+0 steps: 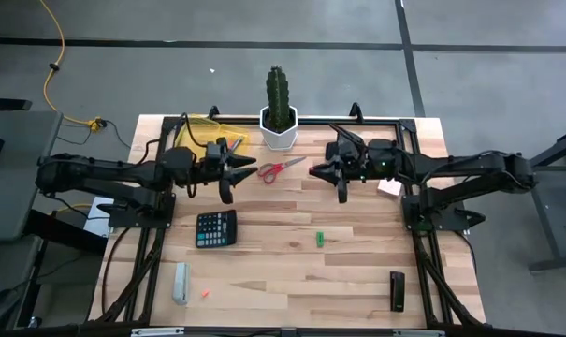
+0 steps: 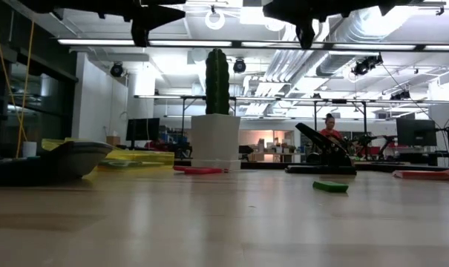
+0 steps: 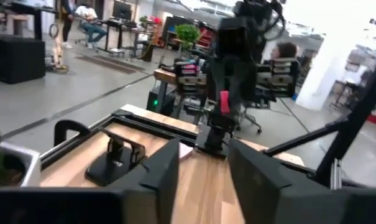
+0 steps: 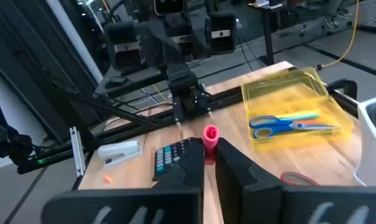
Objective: Pack school essentials
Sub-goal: Put the pink cap eraser into the transparent yellow supply box
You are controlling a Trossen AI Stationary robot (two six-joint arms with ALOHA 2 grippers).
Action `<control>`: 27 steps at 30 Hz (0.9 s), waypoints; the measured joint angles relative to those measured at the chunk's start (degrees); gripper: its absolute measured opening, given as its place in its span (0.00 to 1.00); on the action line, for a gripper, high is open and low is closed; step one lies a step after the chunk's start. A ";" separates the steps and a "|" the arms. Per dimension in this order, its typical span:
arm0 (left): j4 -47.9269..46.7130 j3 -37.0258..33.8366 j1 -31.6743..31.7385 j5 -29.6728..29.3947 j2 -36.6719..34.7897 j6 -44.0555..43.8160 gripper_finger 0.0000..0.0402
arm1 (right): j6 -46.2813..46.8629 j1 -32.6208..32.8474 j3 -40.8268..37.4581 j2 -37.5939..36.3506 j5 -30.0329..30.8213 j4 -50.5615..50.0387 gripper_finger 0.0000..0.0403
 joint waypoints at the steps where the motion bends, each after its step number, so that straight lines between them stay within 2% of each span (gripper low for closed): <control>1: -0.76 0.54 -0.34 0.02 0.52 1.04 0.36 | 0.00 0.00 0.09 0.17 -0.04 0.10 0.01; 6: -1.61 4.25 -1.26 0.15 4.73 6.89 0.49 | 4.42 0.02 0.01 1.13 -0.13 2.48 0.01; 11: -1.85 9.54 -1.67 0.11 11.77 15.12 0.55 | 10.34 0.06 -0.04 5.03 -0.11 8.29 0.01; 15: -1.76 14.28 -2.59 -0.40 18.17 23.77 0.56 | 16.58 0.09 -0.04 9.81 -0.13 16.41 0.01; 21: -1.42 19.40 -4.67 -6.61 24.41 35.21 0.56 | 22.56 0.40 -0.06 13.78 -0.67 20.28 0.01; 27: -1.64 20.18 -5.16 -7.14 25.60 38.24 0.56 | 22.62 0.70 -0.06 14.14 -4.04 21.95 0.01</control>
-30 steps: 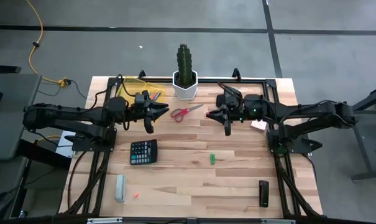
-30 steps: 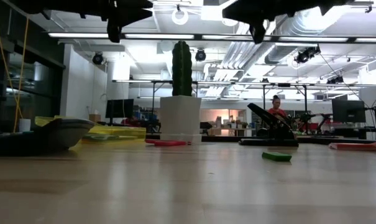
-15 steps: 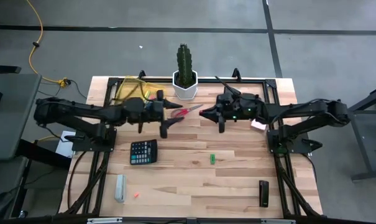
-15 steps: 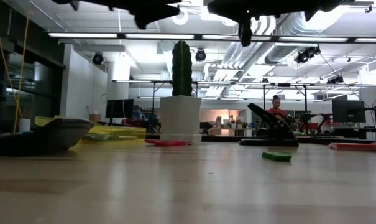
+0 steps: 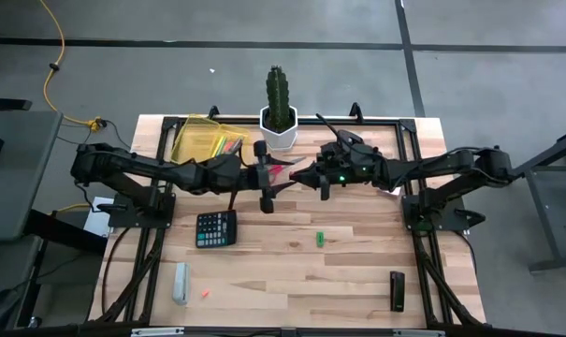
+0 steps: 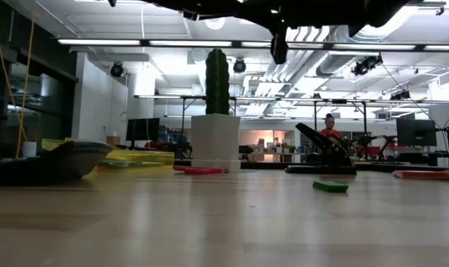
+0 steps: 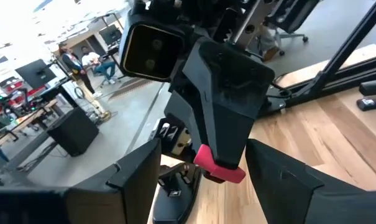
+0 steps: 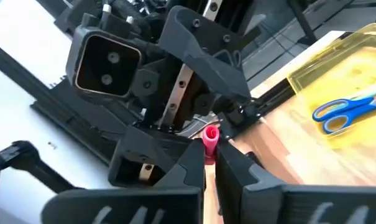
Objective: Pack school essentials
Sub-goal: Put the pink cap eraser into the transparent yellow supply box
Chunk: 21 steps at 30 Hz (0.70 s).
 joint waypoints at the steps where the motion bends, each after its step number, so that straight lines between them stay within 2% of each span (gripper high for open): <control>1: -0.02 0.00 0.02 0.41 0.00 -0.21 0.56 | 0.00 -0.02 0.00 0.00 -0.50 0.04 0.01; 7: 0.02 0.00 -0.01 3.40 -0.02 0.20 0.53 | 1.02 -0.15 0.00 0.00 -4.50 0.59 0.01; 21: 0.27 0.04 -3.09 3.62 -0.07 3.53 0.27 | 2.68 -0.09 -0.02 0.00 -5.86 1.90 0.01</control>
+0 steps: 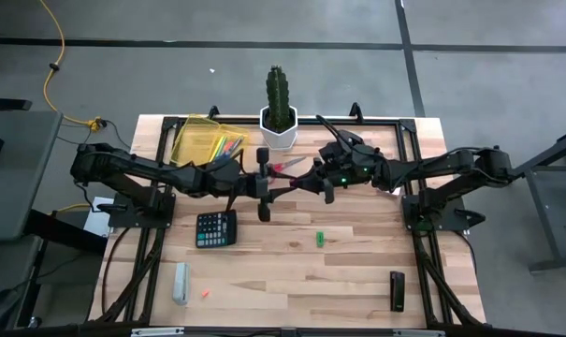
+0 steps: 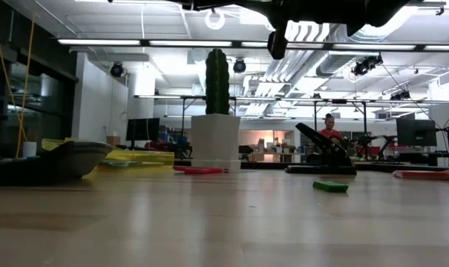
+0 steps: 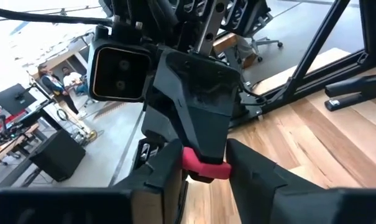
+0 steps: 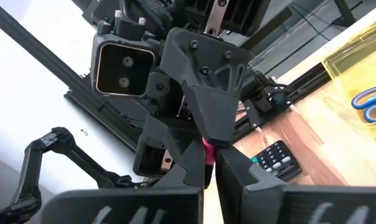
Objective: Pack school essentials
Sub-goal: Put the pink cap eraser into the transparent yellow supply box
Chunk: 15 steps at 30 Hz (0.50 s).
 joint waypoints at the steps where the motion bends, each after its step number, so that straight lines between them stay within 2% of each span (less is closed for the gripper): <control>1: -0.01 0.00 -0.05 -0.30 0.00 -0.14 0.25 | 0.05 0.00 0.00 0.00 -0.05 0.00 0.01; 9: -0.05 0.00 -0.06 -0.63 -0.04 -0.36 0.20 | 0.33 -0.02 0.00 0.00 0.04 0.11 0.06; 12: -0.08 0.00 -0.06 -0.57 -0.04 -0.37 0.20 | 2.34 -0.02 0.00 0.00 0.17 0.16 0.13; 15: -0.29 0.00 -0.03 -0.69 -0.04 -0.39 0.20 | 3.44 -0.04 0.00 -0.01 0.18 0.38 0.25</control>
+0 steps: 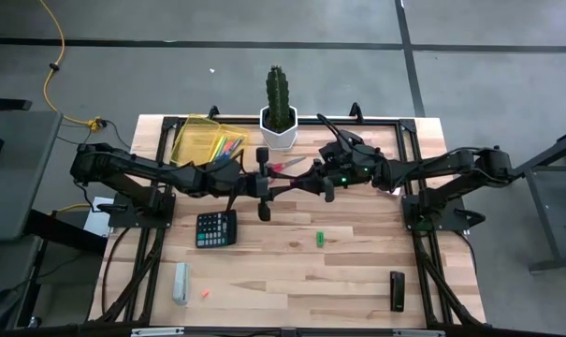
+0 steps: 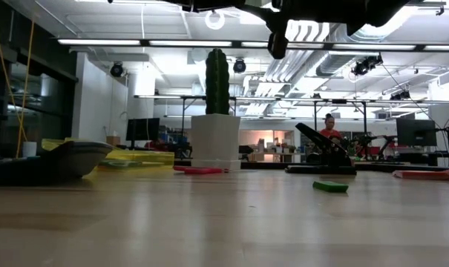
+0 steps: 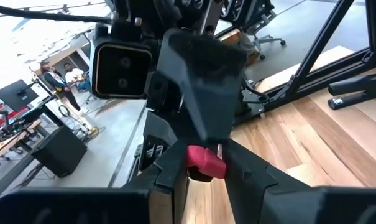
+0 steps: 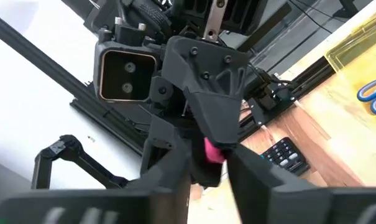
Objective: Pack school essentials
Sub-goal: Put the pink cap eraser into the transparent yellow supply box
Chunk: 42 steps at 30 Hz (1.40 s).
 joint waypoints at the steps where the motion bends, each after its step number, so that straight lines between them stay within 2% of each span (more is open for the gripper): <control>1: -0.07 0.00 0.02 -0.05 0.00 0.00 0.19 | 0.00 0.00 0.00 -0.07 0.16 0.02 0.29; 6: -0.74 -0.02 -0.07 0.62 -0.39 -3.10 0.19 | 0.01 -1.08 0.00 -1.04 0.94 -0.34 0.49; 10: -4.53 -0.05 0.15 0.76 -3.22 -5.59 0.18 | -0.47 -3.05 0.00 -3.19 0.83 -2.10 0.57; 18: -19.18 -0.04 3.04 -0.07 -17.50 -10.56 0.09 | -6.91 -6.99 0.00 -9.66 0.66 -4.97 0.58; 22: -22.45 -0.04 5.58 -0.12 -25.79 -15.14 0.04 | -13.78 -7.30 0.00 -12.34 0.65 -4.99 0.58; 24: -23.45 -0.04 6.85 1.71 -29.32 -17.86 0.02 | -17.59 -7.30 0.00 -13.30 0.65 -4.95 0.58; 29: -23.73 -3.55 9.47 8.25 -36.70 -24.37 0.01 | -25.70 -7.06 0.00 -14.17 0.62 -4.92 0.58; 33: -22.88 -9.08 9.81 9.98 -40.68 -30.62 0.01 | -29.85 -7.04 0.00 -14.17 0.59 -5.91 0.58; 37: -16.58 -14.39 9.81 12.60 -42.52 -36.59 0.01 | -38.28 -6.33 0.00 -14.17 1.04 -8.89 0.58; 42: -14.41 -16.09 9.81 12.87 -42.49 -37.63 0.01 | -44.08 -5.21 0.00 -14.17 2.10 -13.94 0.58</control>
